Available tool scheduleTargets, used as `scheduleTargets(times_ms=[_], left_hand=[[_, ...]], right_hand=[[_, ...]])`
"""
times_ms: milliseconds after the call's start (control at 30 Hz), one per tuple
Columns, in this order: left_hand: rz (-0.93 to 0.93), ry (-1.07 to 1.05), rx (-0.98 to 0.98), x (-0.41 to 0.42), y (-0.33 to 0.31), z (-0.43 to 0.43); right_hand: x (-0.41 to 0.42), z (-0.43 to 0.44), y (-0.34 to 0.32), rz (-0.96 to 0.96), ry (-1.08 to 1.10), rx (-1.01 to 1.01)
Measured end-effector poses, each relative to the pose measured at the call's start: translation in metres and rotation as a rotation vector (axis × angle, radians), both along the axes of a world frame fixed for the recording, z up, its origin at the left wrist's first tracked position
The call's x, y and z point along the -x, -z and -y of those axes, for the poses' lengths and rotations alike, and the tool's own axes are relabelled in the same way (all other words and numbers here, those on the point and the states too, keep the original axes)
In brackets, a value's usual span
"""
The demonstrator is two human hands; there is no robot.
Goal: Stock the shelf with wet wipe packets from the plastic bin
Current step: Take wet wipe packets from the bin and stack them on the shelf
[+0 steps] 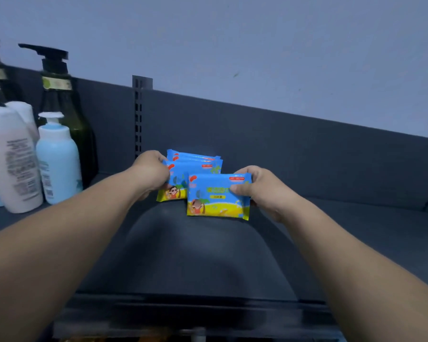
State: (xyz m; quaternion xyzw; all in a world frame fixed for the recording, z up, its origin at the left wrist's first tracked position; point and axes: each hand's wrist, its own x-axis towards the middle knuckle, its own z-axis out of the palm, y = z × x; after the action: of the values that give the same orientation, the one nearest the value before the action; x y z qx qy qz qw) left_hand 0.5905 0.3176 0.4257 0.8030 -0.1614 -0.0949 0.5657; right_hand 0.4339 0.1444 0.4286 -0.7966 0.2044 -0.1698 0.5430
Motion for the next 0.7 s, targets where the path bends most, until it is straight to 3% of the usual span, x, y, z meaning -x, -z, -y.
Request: scheduleTargets(times_ms=[200, 400, 700], left_hand=[[0.150, 0.013, -0.040, -0.015, 0.003, 0.005], [0.153, 0.006, -0.028, -0.016, 0.007, 0.013], [0.087, 0.122, -0.329, -0.001, 0.019, 0.011]], right_hand=[[-0.026, -0.016, 0.006, 0.010, 0.119, 0.105], [-0.047, -0.026, 0.015, 0.012, 0.259, 0.254], [-0.044, -0.037, 0.030, -0.209, 0.295, 0.315]])
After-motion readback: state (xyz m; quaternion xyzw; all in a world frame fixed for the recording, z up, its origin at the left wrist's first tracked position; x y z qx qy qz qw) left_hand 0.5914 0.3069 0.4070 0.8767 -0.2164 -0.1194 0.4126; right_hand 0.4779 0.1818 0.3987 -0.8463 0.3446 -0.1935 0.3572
